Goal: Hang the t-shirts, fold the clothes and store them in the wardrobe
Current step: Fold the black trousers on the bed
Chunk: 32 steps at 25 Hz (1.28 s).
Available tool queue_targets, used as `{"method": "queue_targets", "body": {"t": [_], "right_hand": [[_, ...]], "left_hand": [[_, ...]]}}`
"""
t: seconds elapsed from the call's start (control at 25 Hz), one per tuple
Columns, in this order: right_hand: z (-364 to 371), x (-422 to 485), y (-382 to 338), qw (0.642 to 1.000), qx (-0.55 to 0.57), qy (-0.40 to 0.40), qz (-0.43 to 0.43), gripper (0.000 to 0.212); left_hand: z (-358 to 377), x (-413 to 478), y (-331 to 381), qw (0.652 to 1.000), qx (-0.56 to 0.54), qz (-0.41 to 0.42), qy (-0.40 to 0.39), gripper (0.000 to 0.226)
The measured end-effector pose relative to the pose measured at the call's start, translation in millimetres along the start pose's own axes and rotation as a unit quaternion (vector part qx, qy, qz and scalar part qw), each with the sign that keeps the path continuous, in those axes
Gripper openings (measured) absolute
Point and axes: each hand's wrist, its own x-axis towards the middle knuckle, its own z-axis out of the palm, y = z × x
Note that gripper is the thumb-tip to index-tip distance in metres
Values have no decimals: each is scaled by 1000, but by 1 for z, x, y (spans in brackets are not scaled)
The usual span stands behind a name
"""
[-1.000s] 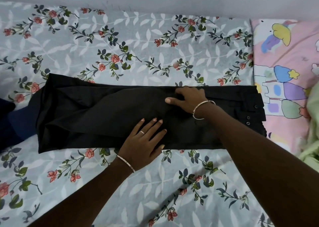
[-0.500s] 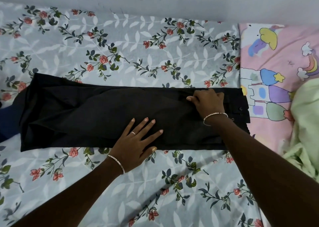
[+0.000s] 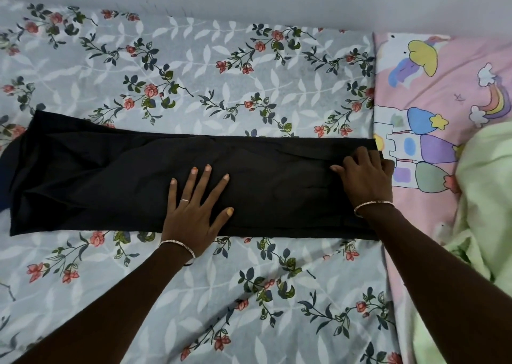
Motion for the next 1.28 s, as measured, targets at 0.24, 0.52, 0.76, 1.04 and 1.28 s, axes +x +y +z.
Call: {"method": "queue_targets", "body": {"t": [0.24, 0.52, 0.76, 1.04, 1.28], "right_hand": [[-18, -39, -6, 891, 262, -9, 371, 71], [-30, -45, 14, 692, 532, -133, 469, 81], [-31, -33, 15, 561, 656, -115, 491, 55], [-80, -38, -1, 425, 798, -105, 414, 35], [-148, -38, -39, 410, 841, -102, 339, 32]], "left_hand": [[1, 0, 3, 1000, 1, -13, 0, 68], [3, 0, 3, 1000, 7, -12, 2, 69], [6, 0, 2, 1000, 5, -14, 14, 69], [3, 2, 10, 999, -22, -33, 18, 67], [-9, 5, 29, 978, -204, 15, -51, 67]]}}
